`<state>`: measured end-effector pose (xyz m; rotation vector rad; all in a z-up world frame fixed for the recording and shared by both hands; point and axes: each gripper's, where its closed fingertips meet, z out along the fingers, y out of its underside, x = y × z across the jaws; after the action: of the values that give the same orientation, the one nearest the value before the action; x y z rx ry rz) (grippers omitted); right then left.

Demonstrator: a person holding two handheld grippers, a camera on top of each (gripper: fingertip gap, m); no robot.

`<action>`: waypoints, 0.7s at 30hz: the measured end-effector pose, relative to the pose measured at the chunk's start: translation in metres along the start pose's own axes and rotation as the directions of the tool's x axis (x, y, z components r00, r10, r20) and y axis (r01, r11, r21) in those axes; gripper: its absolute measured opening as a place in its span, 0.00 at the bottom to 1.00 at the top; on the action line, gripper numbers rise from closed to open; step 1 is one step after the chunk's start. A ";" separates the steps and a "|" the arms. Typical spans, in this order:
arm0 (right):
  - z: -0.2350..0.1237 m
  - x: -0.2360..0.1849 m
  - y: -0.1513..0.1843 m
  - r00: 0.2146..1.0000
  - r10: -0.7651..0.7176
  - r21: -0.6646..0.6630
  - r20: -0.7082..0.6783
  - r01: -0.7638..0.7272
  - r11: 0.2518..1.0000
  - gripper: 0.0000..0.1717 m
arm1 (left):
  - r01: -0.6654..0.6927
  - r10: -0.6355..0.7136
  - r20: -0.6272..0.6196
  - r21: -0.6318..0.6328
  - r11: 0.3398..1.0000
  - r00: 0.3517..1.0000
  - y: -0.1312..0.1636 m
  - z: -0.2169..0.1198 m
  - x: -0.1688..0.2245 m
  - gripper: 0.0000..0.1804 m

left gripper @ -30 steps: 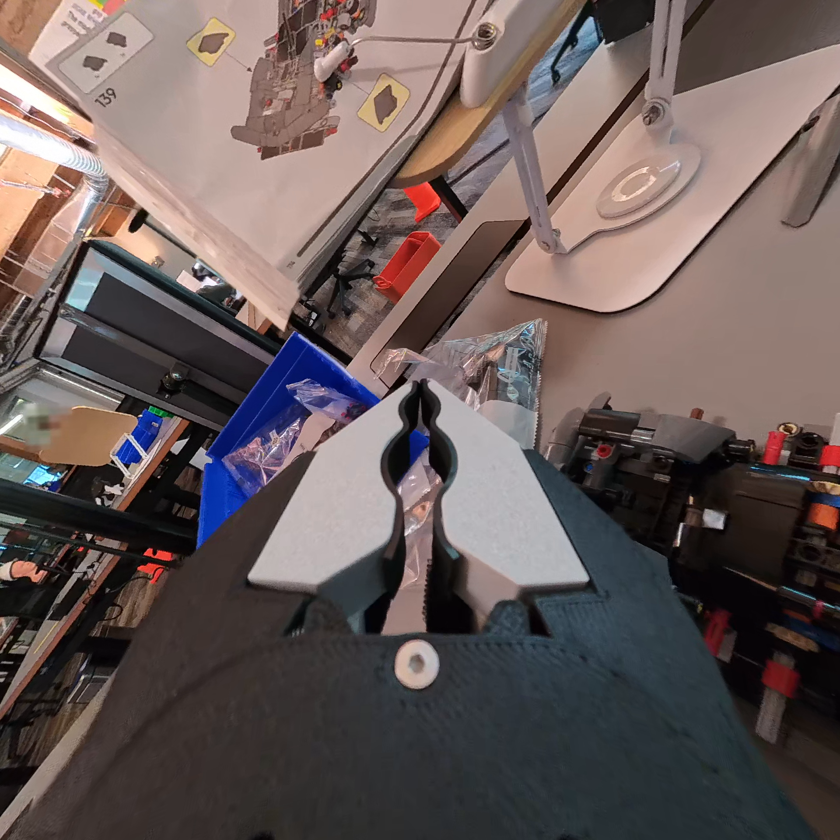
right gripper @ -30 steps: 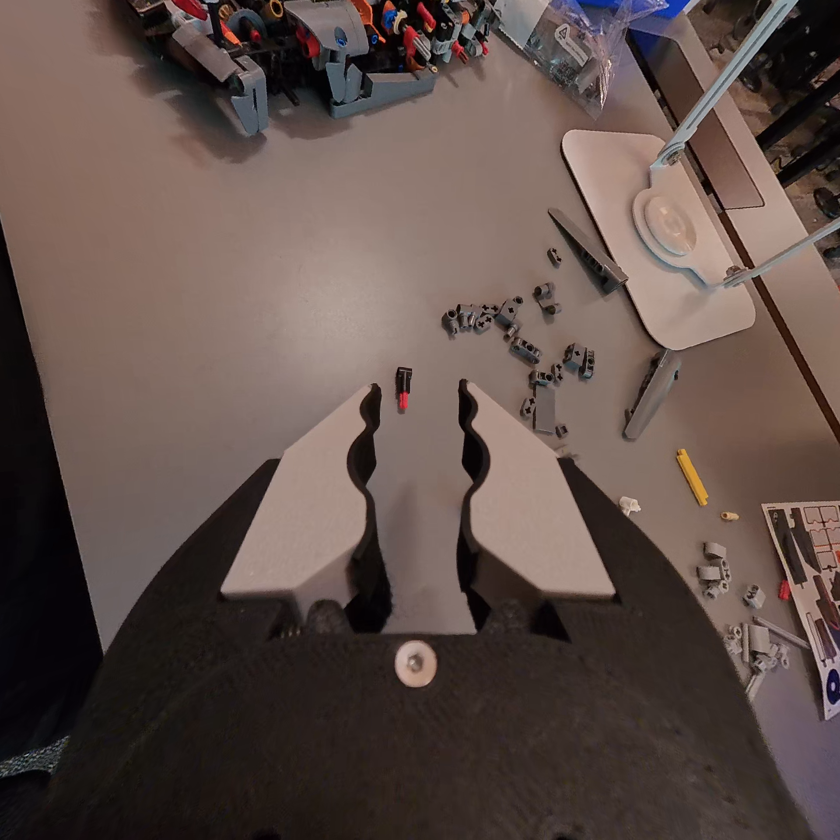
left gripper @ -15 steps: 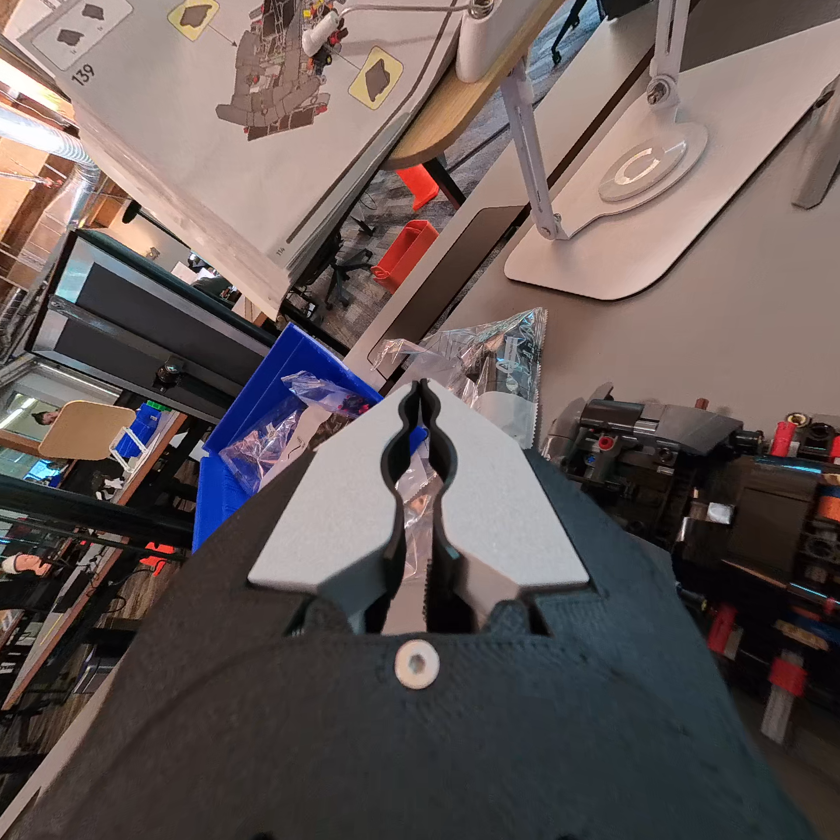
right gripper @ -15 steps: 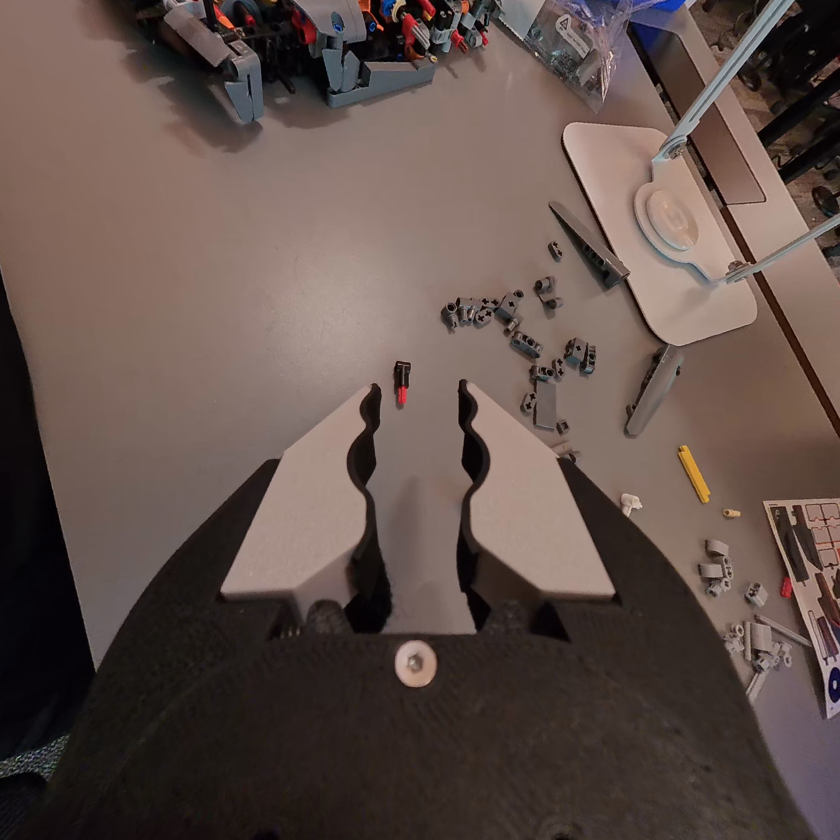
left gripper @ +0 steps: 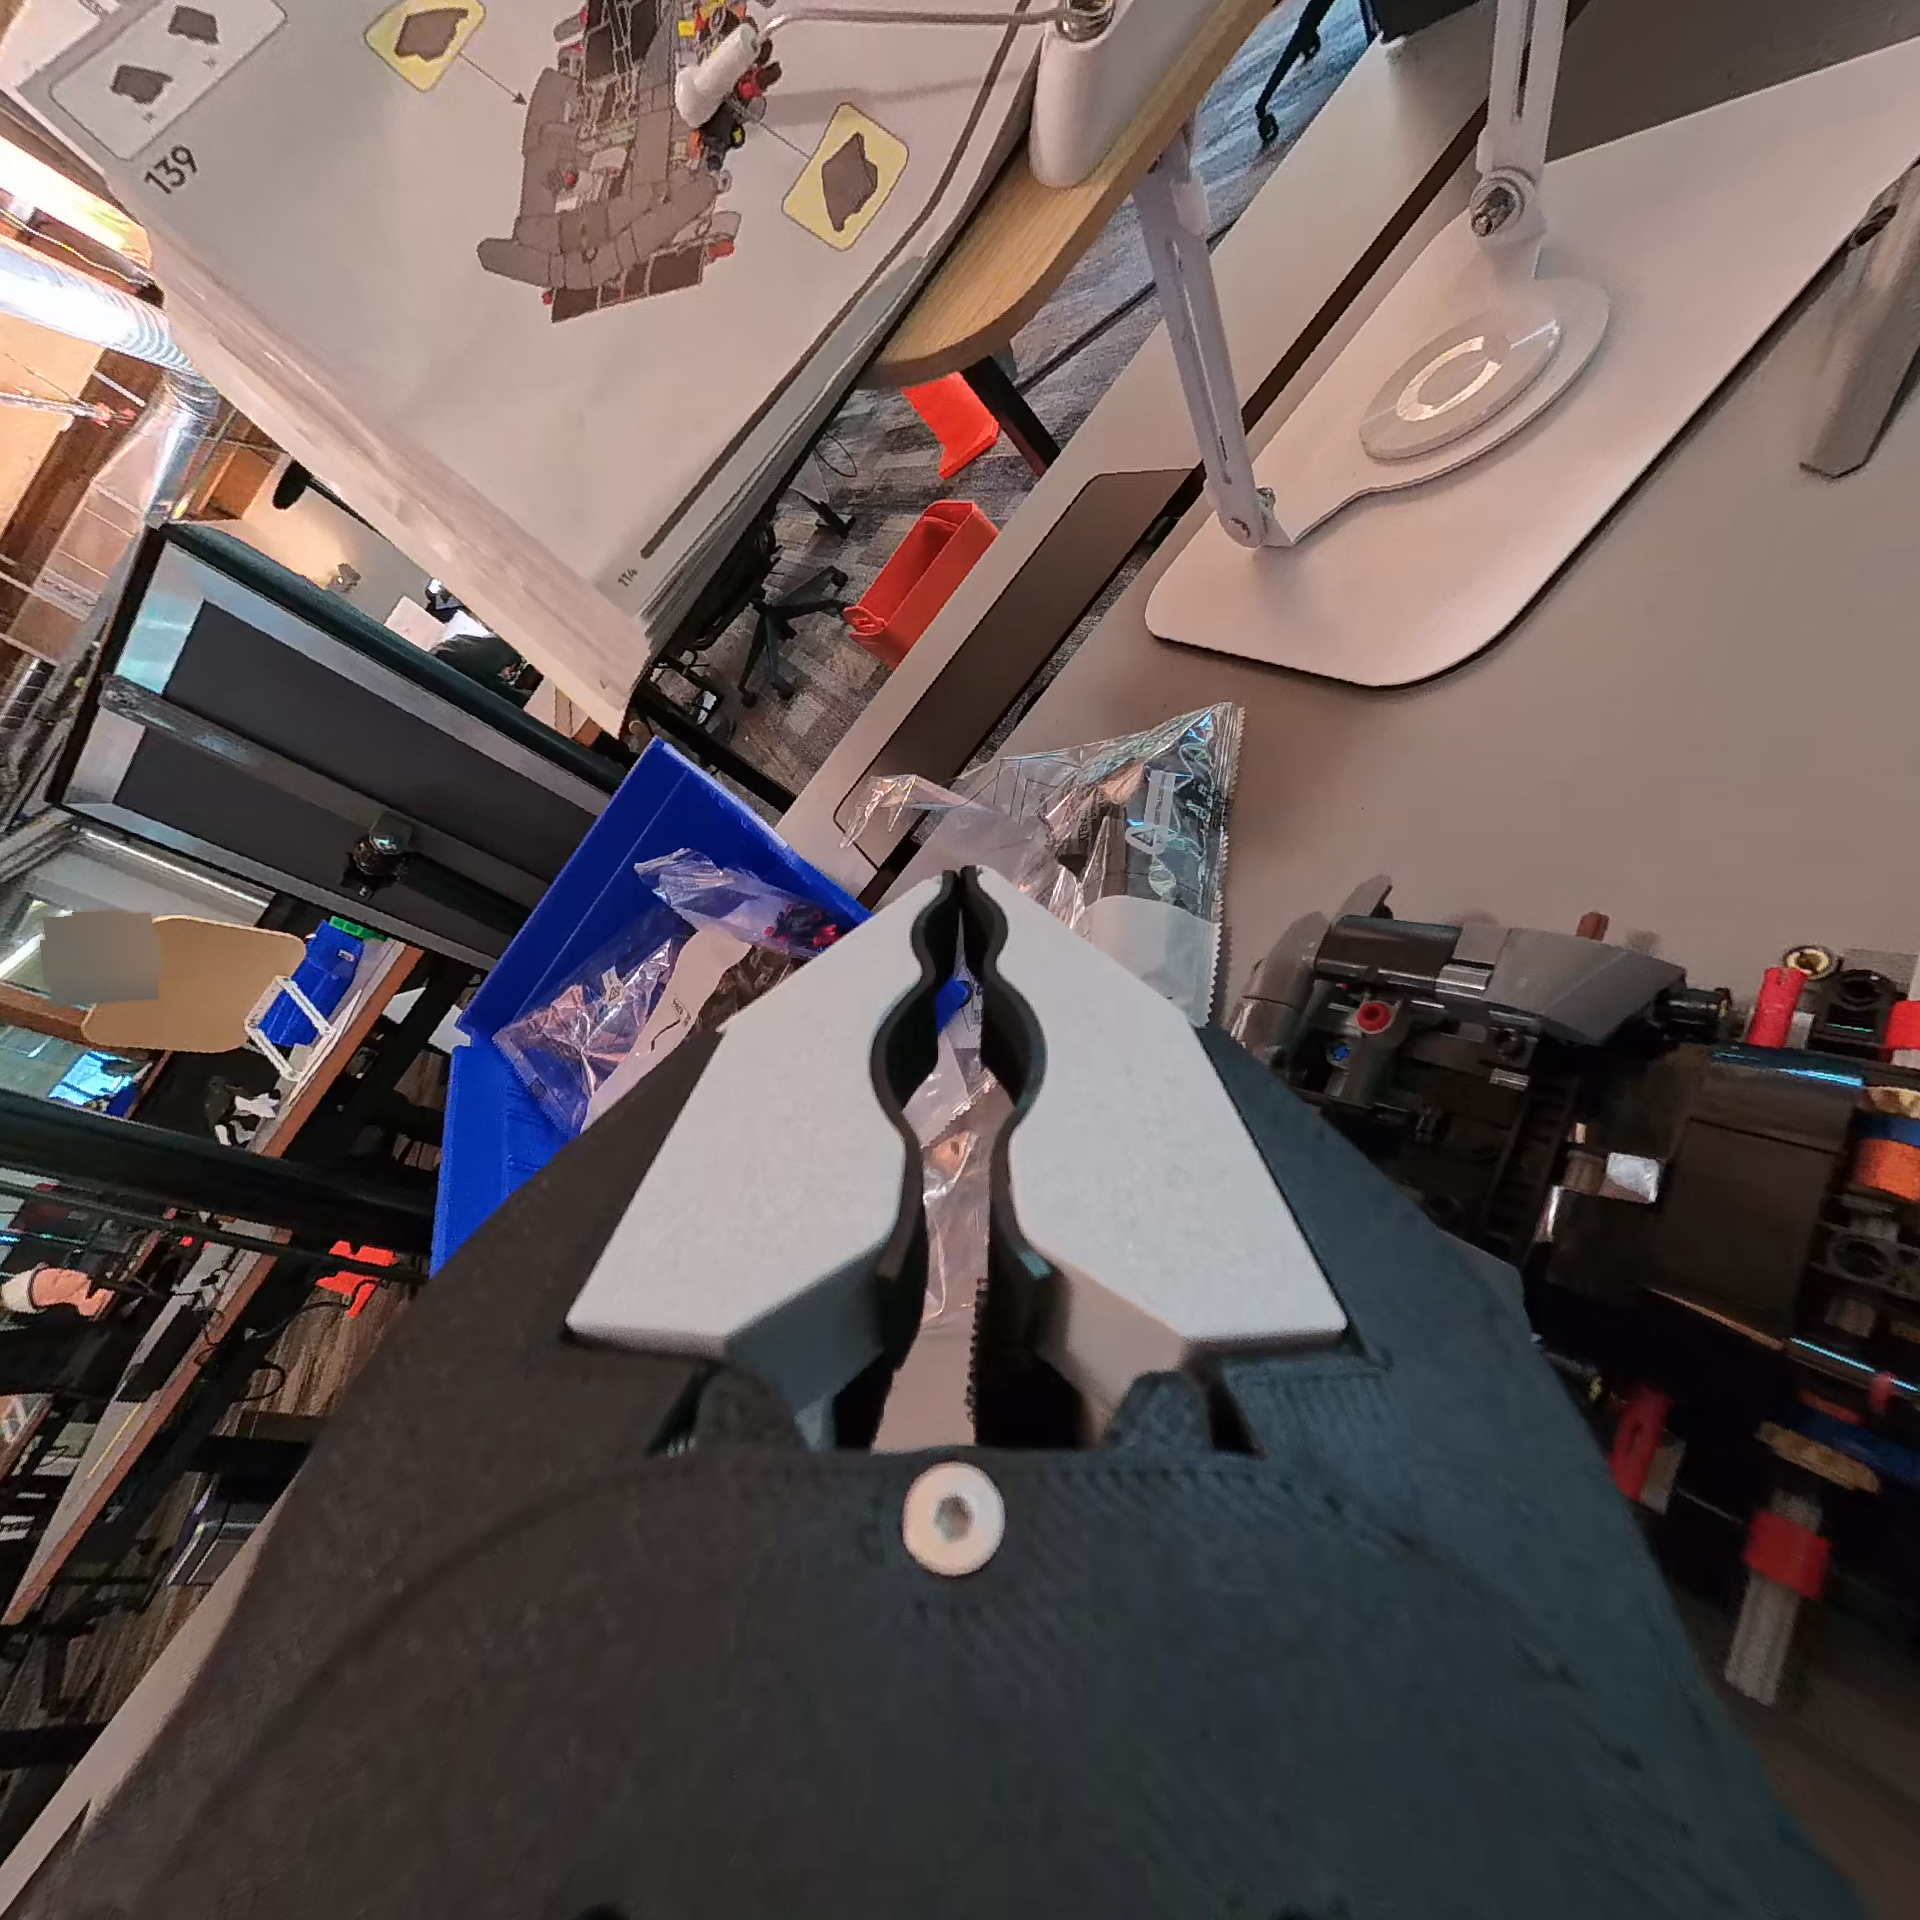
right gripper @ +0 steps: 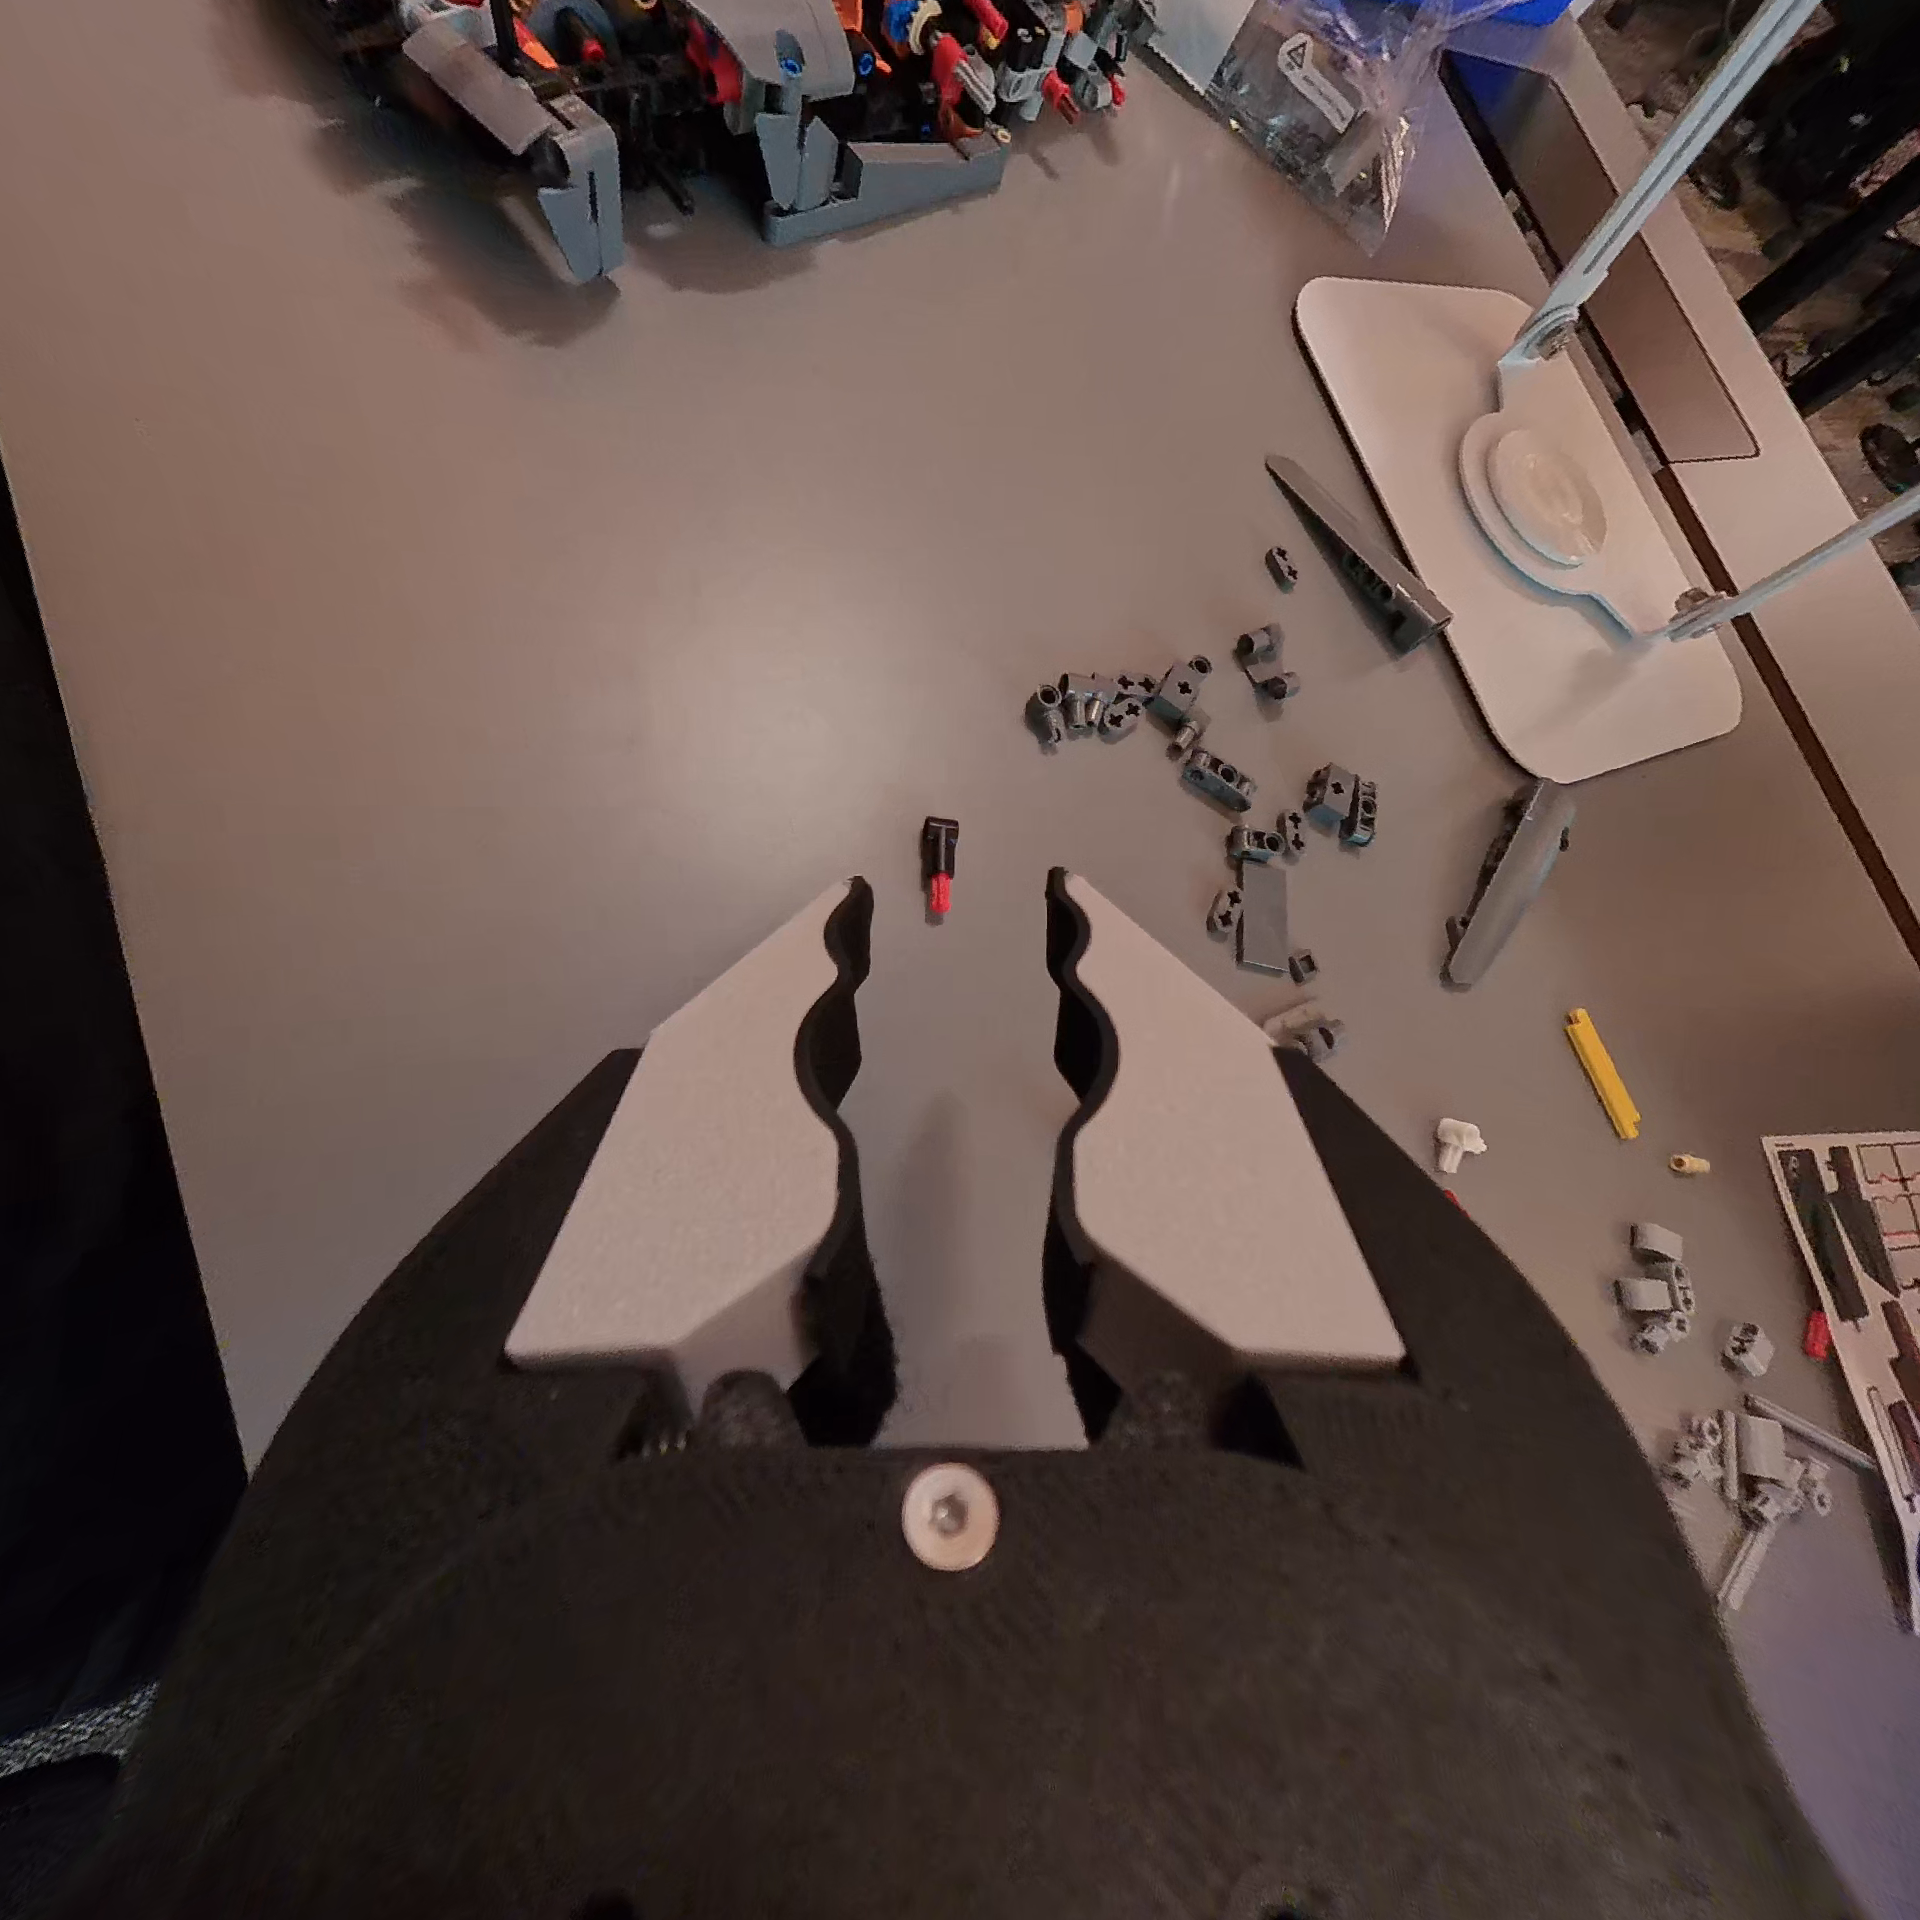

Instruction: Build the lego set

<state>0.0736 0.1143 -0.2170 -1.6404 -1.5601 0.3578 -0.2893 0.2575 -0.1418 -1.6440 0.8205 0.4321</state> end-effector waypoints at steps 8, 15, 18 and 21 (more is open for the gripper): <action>0.006 -0.006 -0.001 1.000 0.000 -0.009 0.011 0.000 1.000 0.18 | 0.001 -0.001 0.000 0.002 1.000 1.000 0.000 0.000 0.000 0.00; 0.008 -0.003 0.004 0.999 0.036 -0.042 -0.005 -0.037 0.998 0.17 | 0.004 -0.004 0.003 0.007 1.000 1.000 -0.002 -0.002 -0.002 0.00; 0.009 -0.004 0.007 0.998 0.069 -0.052 0.002 -0.069 0.996 0.15 | 0.006 -0.007 0.008 0.018 1.000 1.000 -0.005 -0.004 -0.004 0.00; 0.013 -0.007 0.010 0.995 0.094 -0.067 0.022 -0.093 0.993 0.14 | 0.000 0.000 0.009 0.022 1.000 1.000 -0.007 -0.005 -0.004 0.00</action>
<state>0.0700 0.1137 -0.2344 -1.7707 -1.5314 0.3811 -0.2881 0.2539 -0.1328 -1.6211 0.8154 0.4290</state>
